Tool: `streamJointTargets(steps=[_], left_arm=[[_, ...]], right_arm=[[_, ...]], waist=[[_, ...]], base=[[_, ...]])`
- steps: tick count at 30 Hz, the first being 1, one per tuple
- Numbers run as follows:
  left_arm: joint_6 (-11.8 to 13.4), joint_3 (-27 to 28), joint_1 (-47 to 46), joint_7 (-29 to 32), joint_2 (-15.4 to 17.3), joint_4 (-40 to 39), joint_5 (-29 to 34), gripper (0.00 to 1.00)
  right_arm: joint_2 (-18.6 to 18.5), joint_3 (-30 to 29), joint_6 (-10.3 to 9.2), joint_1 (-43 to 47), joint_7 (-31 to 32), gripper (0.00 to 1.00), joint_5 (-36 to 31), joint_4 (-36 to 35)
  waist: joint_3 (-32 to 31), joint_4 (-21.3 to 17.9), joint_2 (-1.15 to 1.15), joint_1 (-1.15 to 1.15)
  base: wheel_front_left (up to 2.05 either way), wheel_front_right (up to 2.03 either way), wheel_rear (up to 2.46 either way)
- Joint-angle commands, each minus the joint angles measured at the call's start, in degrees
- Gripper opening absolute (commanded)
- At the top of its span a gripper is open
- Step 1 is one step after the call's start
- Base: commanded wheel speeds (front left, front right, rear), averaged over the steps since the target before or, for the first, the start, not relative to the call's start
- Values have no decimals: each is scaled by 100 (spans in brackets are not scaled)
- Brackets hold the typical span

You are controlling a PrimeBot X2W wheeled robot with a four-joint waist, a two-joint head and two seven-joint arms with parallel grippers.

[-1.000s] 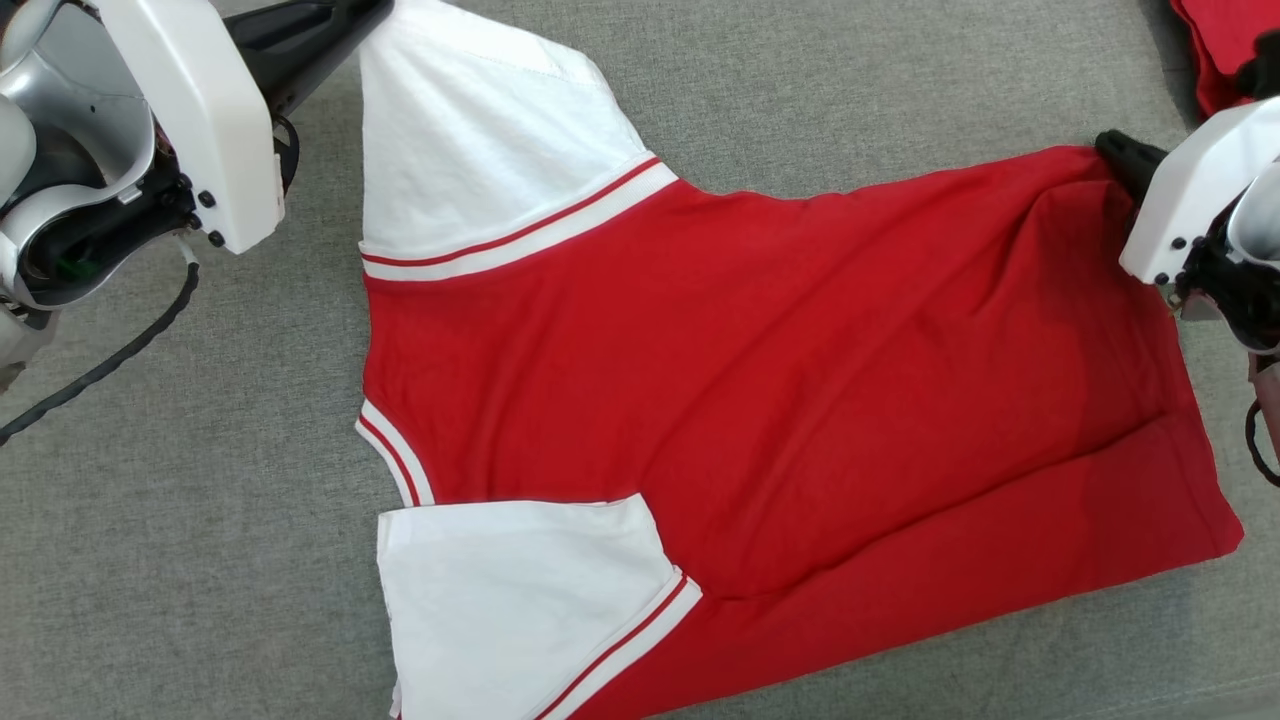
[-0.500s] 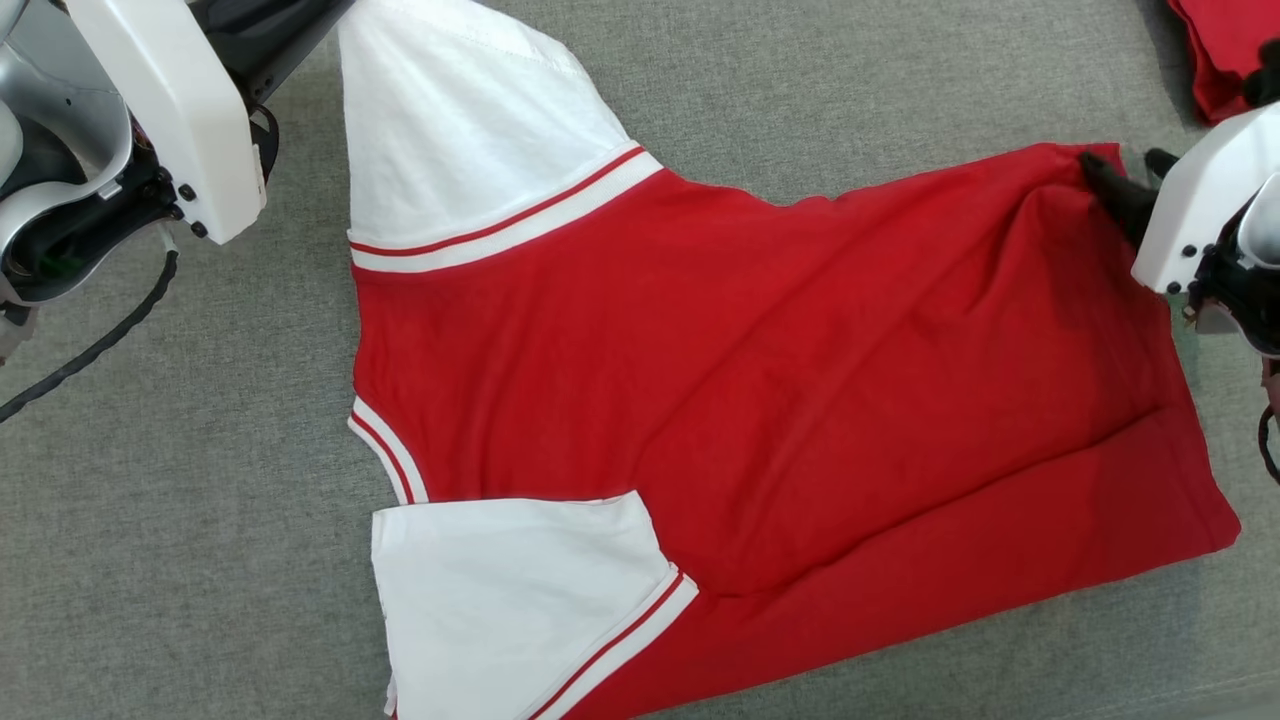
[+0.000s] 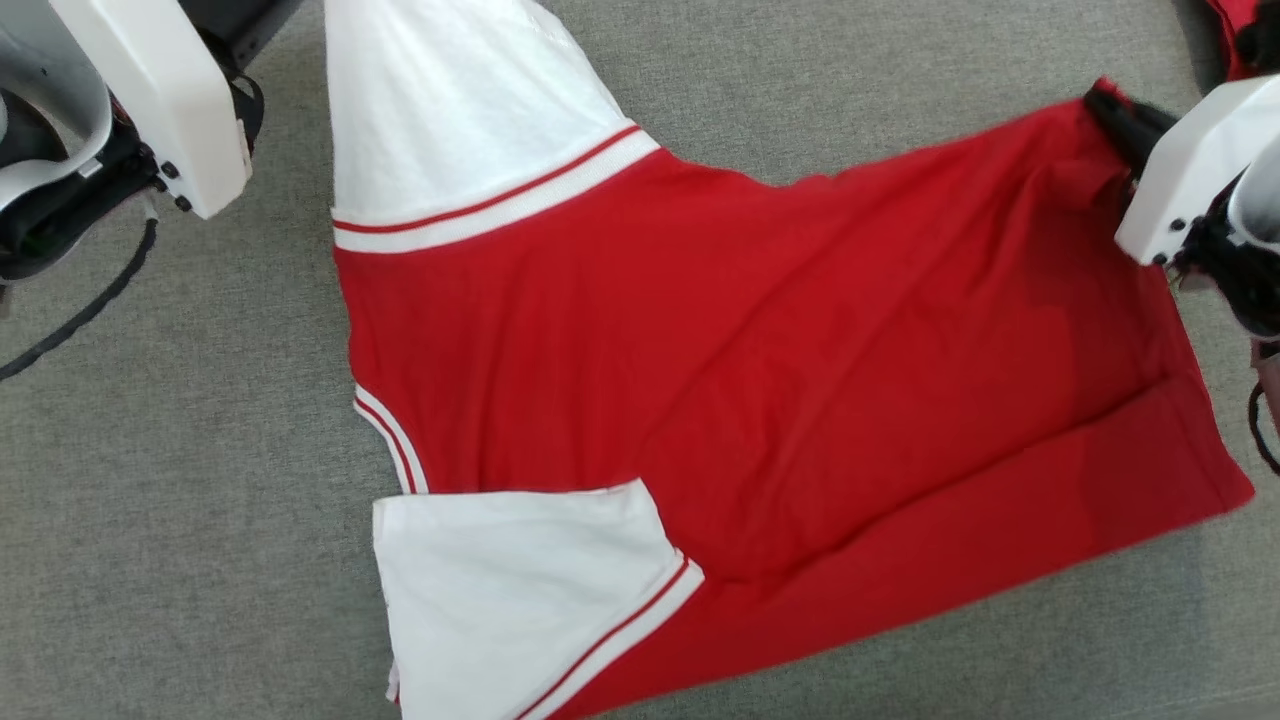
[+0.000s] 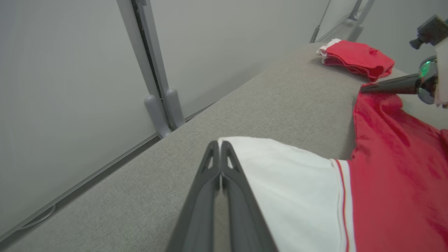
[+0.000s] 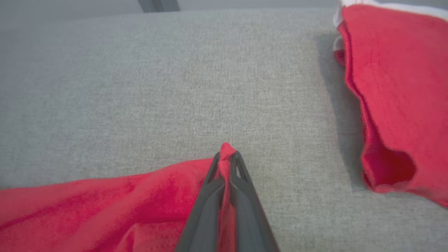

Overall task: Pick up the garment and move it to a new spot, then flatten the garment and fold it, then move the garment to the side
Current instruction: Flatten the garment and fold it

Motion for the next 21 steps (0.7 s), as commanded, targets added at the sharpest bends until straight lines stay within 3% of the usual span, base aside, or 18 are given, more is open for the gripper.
streamJointTargets(steps=[1, 2, 5, 11, 17, 21], left_arm=[[-4, 16, -166, -226, 38, 61, 144, 0], [-4, 15, -211, -577, 5, 147, 317, 0], [-5, 27, -243, -1058, -81, 269, 397, 0], [-5, -76, 135, -1279, -93, -45, 88, 0], [-2, -163, 1102, -1197, 469, -1281, -310, 0], [220, -189, 1943, -1133, 828, -2212, -491, 0]], right_arm=[[-103, -69, -5, -103, -332, 0, -31, -85], [-138, -118, -5, -177, -787, 0, -69, -164], [-247, -209, -5, -247, -1334, 0, -117, -120], [-567, -86, -5, 135, -1658, 0, 152, -290], [-1367, 145, -6, 1260, -1860, 0, 951, -1212], [-1900, 0, -6, 2134, -1979, 0, 1342, -1665]], waist=[[-2, 25, 0, 0], [-34, 63, 0, 0], [-124, 149, 0, 0], [-347, 368, 0, 0], [-590, 648, 0, 0], [-726, 833, 0, 0]], base=[[0, 0, 0], [0, 0, 0], [0, 0, 0], [0, 0, 0], [0, 0, 0], [0, 0, 0]])
